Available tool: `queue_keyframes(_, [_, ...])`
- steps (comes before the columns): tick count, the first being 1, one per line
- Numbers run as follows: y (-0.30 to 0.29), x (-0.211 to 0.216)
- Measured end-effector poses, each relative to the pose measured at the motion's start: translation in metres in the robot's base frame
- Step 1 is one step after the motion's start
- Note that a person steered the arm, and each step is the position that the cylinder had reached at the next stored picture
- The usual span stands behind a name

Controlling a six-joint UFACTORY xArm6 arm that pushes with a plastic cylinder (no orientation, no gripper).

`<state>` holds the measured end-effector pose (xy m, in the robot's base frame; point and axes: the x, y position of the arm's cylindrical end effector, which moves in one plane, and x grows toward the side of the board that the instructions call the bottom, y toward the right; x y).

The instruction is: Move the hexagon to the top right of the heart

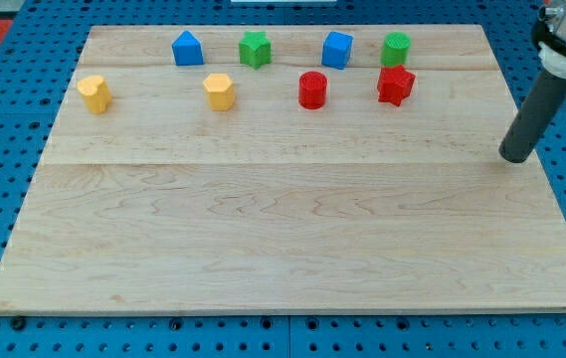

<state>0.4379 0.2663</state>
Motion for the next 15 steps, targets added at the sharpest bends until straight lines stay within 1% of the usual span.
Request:
queue_keyframes(1, [0.0, -0.001])
queue_keyframes(2, [0.009, -0.052])
queue_keyframes(3, [0.003, -0.116])
queue_keyframes(4, [-0.031, -0.104])
queue_keyframes(5, [-0.019, -0.034])
queue_keyframes(6, [-0.081, 0.002])
queue_keyframes(7, [-0.173, 0.014])
queue_keyframes(8, [-0.292, 0.015])
queue_keyframes(9, [-0.343, -0.02])
queue_keyframes(10, [-0.324, -0.065])
queue_keyframes(11, [-0.315, -0.092])
queue_keyframes(12, [-0.345, -0.093])
queue_keyframes(13, [-0.428, -0.093])
queue_keyframes(14, [-0.343, -0.092])
queue_keyframes(15, [-0.327, -0.119])
